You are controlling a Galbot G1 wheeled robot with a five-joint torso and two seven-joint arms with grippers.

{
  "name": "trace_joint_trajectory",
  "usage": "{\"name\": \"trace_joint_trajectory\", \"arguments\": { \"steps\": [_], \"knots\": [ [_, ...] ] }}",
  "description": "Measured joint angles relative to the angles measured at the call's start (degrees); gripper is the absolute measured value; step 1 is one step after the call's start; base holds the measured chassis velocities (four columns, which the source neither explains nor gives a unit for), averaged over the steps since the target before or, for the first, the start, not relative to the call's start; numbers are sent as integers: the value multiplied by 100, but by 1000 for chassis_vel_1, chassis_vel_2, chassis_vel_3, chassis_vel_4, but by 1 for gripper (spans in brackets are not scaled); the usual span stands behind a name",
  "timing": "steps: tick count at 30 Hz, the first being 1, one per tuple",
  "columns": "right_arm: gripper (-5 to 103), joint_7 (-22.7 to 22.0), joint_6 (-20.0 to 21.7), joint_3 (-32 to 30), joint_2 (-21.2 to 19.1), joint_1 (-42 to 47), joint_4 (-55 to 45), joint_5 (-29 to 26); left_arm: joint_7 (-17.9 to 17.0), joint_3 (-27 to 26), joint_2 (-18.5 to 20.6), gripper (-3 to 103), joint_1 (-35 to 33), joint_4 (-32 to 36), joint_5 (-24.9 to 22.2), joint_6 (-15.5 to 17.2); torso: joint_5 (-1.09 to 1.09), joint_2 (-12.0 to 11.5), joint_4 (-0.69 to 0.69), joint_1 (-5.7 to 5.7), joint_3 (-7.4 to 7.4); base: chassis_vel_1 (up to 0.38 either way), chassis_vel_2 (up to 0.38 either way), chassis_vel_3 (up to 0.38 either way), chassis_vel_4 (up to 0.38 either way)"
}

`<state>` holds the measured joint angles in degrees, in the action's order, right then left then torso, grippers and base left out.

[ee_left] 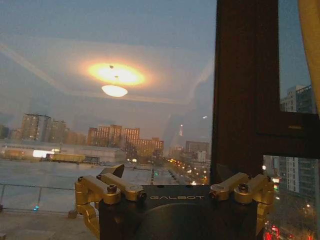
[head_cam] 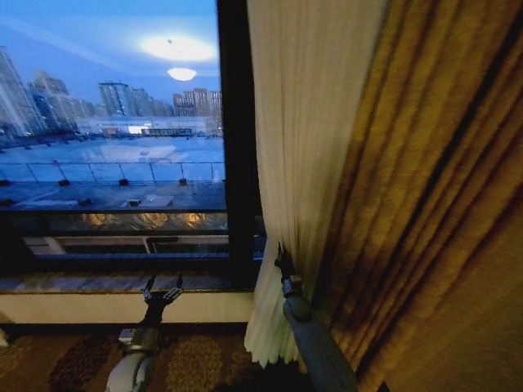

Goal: Open the curtains by pulling them apart, changing their state from closed to fully open.

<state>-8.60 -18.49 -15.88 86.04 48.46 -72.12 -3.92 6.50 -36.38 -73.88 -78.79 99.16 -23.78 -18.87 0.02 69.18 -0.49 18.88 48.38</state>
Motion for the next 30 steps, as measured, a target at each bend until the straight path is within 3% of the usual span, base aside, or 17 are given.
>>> {"name": "trace_joint_trajectory", "arguments": {
  "steps": [9, 17, 21, 30],
  "knots": [
    [0, -231, 271, -120, -195, -56, 260, 203, -6, -7, 4, 100, 0, -1, 0, 0, -3, 0, 7, 0, -1, 23, 15, -10, -12],
    [0, -651, 457, -516, -877, 31, 258, -111, -4, -3, 2, 100, 0, -1, 0, 0, -2, 0, 2, 0, -1, 6, 9, -3, -5],
    [0, -781, 513, -733, -1031, 28, 246, -246, -4, -2, 2, 100, 0, -1, 0, 0, -2, 0, 2, 0, 0, 0, 0, 0, 0],
    [0, -993, 572, -837, -1035, 25, 167, -260, -4, -1, 2, 100, 0, -1, 0, 0, -1, 0, 2, 0, 0, 0, 0, 0, 0]
  ]
}}
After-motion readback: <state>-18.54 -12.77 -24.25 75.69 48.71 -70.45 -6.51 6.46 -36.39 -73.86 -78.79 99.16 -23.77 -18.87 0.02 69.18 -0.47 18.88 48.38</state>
